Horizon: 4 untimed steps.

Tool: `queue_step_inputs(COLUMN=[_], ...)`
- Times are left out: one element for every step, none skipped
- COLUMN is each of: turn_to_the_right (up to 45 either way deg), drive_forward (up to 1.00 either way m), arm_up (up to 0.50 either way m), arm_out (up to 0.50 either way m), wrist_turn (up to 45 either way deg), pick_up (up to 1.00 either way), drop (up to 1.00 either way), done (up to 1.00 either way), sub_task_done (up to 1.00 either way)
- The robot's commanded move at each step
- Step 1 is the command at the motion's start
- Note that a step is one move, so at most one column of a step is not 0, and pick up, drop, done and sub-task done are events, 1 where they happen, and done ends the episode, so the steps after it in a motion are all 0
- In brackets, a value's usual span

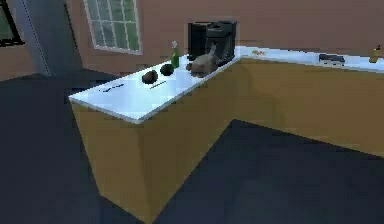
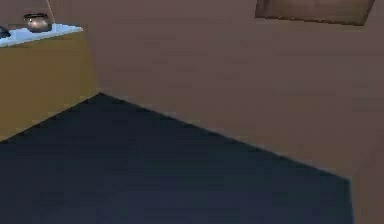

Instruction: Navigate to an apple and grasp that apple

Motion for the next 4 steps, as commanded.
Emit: queue_step_inputs(turn_to_the_right=[-45.0, -15.0, 0.0, 0.0], drive_forward=[0.0, 0.0, 1.0, 1.0], arm_up=[0.0, 0.0, 0.0, 0.0], arm_out=[0.0, 0.0, 0.0, 0.0], wrist_turn=[0.0, 0.0, 0.0, 0.0], pick_up=[0.0, 0.0, 0.0, 0.0], drop=[0.0, 0.0, 0.0, 0.0], done=[0.0, 0.0, 0.0, 0.0], sub_task_done=[0.0, 0.0, 0.0, 0.0])
